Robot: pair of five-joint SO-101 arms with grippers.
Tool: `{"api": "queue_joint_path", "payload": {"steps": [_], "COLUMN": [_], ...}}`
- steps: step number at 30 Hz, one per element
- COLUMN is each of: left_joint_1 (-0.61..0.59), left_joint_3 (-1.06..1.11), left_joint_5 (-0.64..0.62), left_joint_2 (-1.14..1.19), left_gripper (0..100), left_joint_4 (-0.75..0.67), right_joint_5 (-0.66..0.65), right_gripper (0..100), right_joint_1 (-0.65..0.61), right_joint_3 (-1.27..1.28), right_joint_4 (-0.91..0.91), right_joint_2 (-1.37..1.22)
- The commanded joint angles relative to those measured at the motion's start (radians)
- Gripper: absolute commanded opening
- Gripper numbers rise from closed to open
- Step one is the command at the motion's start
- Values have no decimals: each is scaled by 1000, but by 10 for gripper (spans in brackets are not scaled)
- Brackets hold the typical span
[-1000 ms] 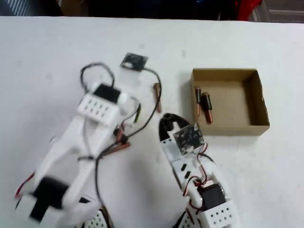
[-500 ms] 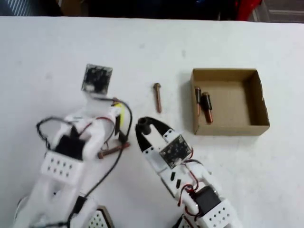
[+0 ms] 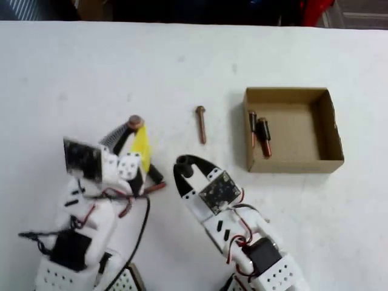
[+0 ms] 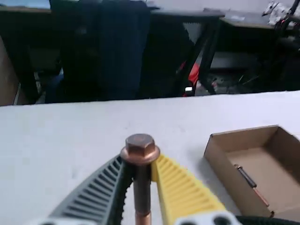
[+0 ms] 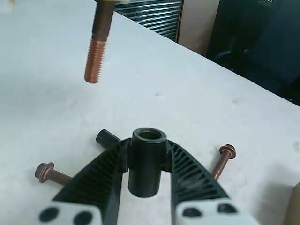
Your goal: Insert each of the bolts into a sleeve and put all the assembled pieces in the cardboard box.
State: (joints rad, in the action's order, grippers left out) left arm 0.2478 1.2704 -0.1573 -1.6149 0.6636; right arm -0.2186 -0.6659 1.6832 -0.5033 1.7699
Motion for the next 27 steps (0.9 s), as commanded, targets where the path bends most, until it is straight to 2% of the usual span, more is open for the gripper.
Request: {"api": "queue_joint_path", "payload": {"steps": [1, 7, 11, 17, 22, 27], "left_joint_1": [82, 160, 162, 222, 222, 214], "left_joint_3": [49, 215, 224, 229, 229, 229], "left_joint_5": [3, 5, 3, 3, -8, -91], "left_joint_2": [-140, -219, -217, -217, -217, -217], "left_gripper": [23, 23, 23, 23, 23, 23], "left_joint_4": [-107, -295, -336, -348, -345, -341], "right_joint_5": [9, 9, 11, 215, 169, 124], "right_gripper": [17, 17, 17, 17, 17, 17], "right_joint_1": [-12, -10, -10, -5, -5, -5], "right_joint_3": [9, 9, 9, 9, 8, 8], "right_joint_4": [-2, -48, -42, 16, 87, 104], "right_joint_2": [5, 12, 13, 13, 13, 13]}}
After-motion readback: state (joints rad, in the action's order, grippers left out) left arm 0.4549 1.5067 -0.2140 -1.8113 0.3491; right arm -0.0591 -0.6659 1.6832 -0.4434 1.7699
